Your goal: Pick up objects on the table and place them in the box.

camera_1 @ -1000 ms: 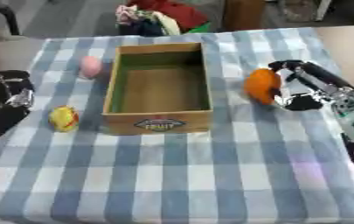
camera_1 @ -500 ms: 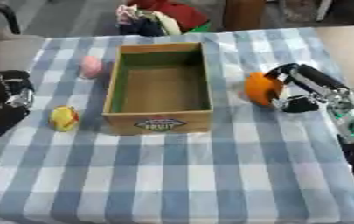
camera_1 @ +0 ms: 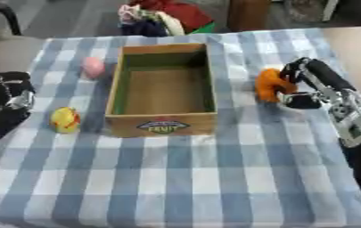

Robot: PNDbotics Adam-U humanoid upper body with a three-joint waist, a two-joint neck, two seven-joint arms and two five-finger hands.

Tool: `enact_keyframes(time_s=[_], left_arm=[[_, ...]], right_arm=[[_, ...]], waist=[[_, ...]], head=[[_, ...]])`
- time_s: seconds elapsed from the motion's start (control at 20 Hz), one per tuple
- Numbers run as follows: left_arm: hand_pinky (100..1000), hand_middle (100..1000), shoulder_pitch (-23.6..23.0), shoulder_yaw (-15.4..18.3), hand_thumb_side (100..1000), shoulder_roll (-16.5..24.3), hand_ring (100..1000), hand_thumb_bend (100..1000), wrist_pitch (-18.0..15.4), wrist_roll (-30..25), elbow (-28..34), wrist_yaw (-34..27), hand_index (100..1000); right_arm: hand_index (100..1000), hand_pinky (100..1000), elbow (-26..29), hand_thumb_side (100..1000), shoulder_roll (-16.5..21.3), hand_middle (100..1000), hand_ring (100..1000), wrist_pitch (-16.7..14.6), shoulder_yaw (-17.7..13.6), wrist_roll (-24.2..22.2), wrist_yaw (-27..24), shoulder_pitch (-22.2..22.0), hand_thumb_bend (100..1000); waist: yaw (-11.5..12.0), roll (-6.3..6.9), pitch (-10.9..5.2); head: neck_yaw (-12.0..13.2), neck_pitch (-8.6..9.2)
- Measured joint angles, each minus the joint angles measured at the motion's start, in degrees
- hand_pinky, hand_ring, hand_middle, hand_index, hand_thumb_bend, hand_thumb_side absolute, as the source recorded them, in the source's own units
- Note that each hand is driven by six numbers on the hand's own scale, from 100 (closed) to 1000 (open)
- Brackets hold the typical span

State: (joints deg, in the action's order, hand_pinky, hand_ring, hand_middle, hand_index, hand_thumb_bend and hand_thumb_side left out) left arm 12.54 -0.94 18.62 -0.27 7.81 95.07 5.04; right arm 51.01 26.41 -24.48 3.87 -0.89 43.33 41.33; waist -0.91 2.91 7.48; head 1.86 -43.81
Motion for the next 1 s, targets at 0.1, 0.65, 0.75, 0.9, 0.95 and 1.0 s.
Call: enact_keyframes(time_s=[0.1, 0.65, 0.75, 0.9, 0.95, 1.0], left_arm=[[764, 665, 0.0, 0.0, 234, 0.0, 659, 100, 0.0, 0.0, 0.0, 0.0, 695], [765, 665, -0.2, -0.3, 235, 0.0, 660, 100, -0.1, -0.2, 0.0, 0.0, 695], [765, 666, -0.3, -0.4, 235, 0.0, 660, 100, -0.1, -0.4, 0.0, 0.0, 696], [764, 665, -0.3, -0.7, 233, 0.0, 660, 100, -0.1, -0.6, 0.0, 0.0, 695], [764, 665, -0.2, -0.7, 232, 0.0, 659, 100, -0.2, -0.7, 0.0, 0.0, 695], [764, 665, -0.1, -0.8, 231, 0.0, 659, 100, -0.2, -0.8, 0.0, 0.0, 695]], right_arm=[[241, 555, 0.1, 100, 0.0, 169, 710, 0.1, 0.0, 1.2, -0.2, 0.1, 100], [245, 560, 4.5, 100, 0.1, 174, 702, -0.6, 0.8, -0.1, -7.0, 8.7, 100], [246, 562, 4.4, 100, -0.2, 176, 701, -0.9, 1.2, -0.7, -7.3, 10.3, 100], [250, 566, 3.9, 100, -1.7, 179, 702, -1.7, 1.8, -1.6, -7.3, 12.2, 100], [251, 568, 3.5, 100, -2.4, 180, 703, -2.0, 2.0, -1.9, -7.1, 12.8, 100], [253, 569, 3.0, 100, -3.1, 181, 703, -2.4, 2.2, -2.3, -6.7, 13.3, 100]], waist=[[0.0, 0.0, 0.0], [0.4, -0.3, -0.49], [0.9, -0.44, -0.59], [1.9, -0.57, -0.61], [2.3, -0.6, -0.61], [2.7, -0.62, -0.61]], head=[[0.0, 0.0], [-1.0, -0.03], [-1.3, -0.03], [-1.9, -0.03], [-2.1, -0.03], [-2.4, -0.02]])
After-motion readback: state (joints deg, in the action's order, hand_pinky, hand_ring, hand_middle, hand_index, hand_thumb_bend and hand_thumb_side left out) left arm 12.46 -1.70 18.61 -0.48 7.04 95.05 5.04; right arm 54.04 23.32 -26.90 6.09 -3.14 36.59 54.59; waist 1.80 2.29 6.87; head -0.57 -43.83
